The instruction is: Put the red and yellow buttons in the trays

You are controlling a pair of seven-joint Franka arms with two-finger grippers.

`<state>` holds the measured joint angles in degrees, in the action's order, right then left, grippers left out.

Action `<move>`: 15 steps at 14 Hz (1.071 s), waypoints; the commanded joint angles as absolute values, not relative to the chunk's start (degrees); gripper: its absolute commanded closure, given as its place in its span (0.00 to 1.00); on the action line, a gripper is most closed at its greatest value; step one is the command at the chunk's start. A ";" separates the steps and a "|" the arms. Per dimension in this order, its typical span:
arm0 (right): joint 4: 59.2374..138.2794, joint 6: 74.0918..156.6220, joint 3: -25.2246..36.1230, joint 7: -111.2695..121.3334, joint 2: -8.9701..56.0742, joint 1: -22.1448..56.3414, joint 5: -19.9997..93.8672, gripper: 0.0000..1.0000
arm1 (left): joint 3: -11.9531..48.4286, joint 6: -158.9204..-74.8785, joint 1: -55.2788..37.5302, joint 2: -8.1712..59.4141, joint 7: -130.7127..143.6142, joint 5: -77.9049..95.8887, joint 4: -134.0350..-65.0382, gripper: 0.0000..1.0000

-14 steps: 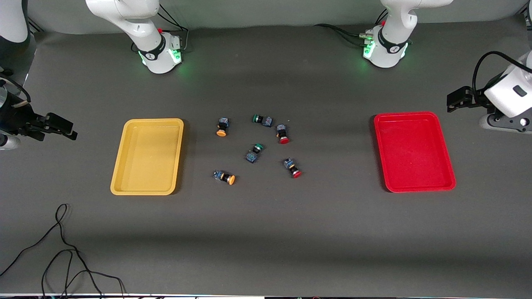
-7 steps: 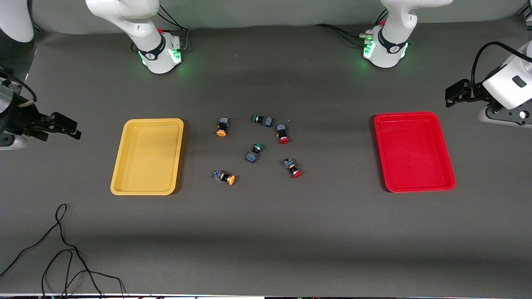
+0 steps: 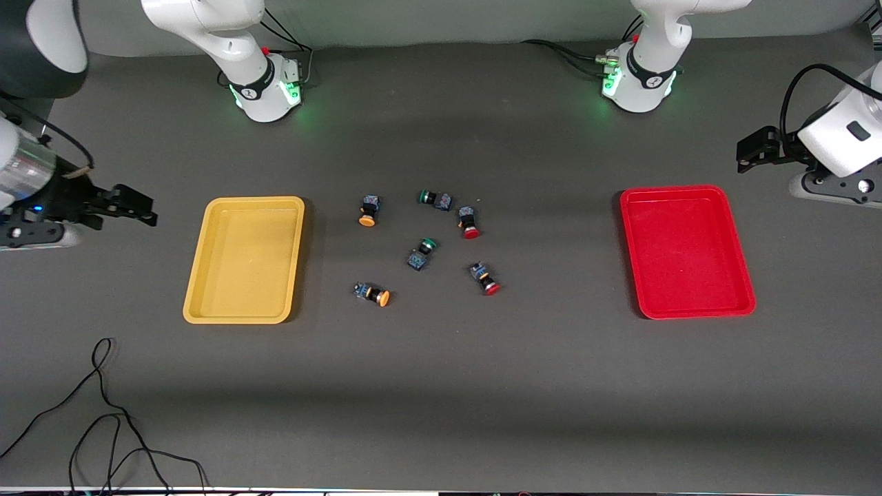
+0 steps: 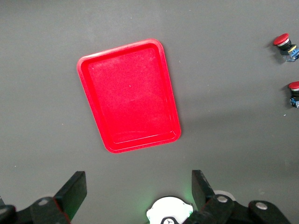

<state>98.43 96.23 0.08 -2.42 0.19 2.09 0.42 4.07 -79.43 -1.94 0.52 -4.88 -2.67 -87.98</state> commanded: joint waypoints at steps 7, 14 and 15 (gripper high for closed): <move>121.88 108.62 0.26 -25.62 -14.05 16.23 3.60 0.00 | 17.72 -84.97 -2.90 5.61 17.97 -2.37 -87.63 0.00; 128.67 120.22 0.18 -57.36 -12.49 37.50 2.55 0.00 | 23.29 -99.63 -11.41 23.62 44.88 -2.81 -78.40 0.00; 129.19 121.10 0.18 -60.09 -11.96 39.44 1.16 0.00 | 23.29 -102.71 -12.12 25.12 45.78 -3.07 -78.49 0.00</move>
